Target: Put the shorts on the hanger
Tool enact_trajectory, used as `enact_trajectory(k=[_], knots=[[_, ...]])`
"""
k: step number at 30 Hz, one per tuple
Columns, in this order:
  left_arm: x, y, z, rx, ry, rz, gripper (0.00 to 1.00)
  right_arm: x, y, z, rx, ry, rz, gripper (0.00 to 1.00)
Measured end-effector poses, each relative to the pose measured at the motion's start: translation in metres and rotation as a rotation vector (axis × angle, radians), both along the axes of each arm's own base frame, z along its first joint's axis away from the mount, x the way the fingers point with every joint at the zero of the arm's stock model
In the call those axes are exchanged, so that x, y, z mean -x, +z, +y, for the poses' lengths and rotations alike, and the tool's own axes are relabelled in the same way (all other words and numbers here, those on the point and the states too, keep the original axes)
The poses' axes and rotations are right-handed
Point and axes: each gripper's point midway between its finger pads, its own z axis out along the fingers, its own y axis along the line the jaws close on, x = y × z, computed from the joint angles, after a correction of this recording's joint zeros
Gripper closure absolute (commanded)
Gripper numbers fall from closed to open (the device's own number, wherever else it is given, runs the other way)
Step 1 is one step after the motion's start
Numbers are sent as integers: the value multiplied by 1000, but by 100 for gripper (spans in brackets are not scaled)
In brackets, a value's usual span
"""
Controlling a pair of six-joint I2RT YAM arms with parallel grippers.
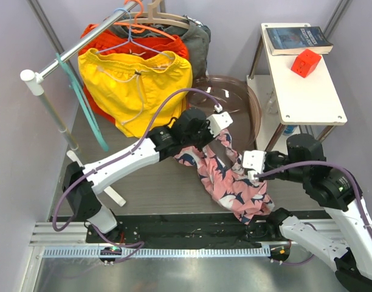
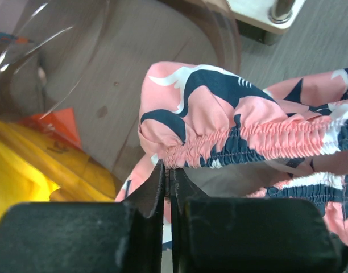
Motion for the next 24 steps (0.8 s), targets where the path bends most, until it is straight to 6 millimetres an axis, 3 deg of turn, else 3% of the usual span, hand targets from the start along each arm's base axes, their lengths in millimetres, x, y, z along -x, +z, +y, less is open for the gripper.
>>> enact_trajectory(k=[3, 5, 8, 9, 10, 13, 18, 24], knots=[[-1, 12, 15, -25, 25, -28, 100, -13, -4, -3, -29, -100, 16, 99], [2, 33, 33, -26, 41, -66, 100, -24, -11, -6, -55, -193, 31, 97], [19, 79, 64, 17, 25, -144, 100, -40, -23, -11, -105, -331, 60, 73], [29, 94, 72, 36, 7, -164, 100, -45, -24, -11, -130, -368, 66, 52], [37, 107, 79, 56, -11, -181, 100, -49, -24, -9, -155, -394, 74, 44], [66, 133, 96, 99, -86, -210, 100, -64, -24, -4, -217, -474, 105, 33], [82, 117, 103, 46, -133, -156, 100, -77, -31, 8, -270, -523, 177, 29], [76, 71, 98, -49, -122, -65, 100, -66, -52, 20, -330, -540, 325, 29]])
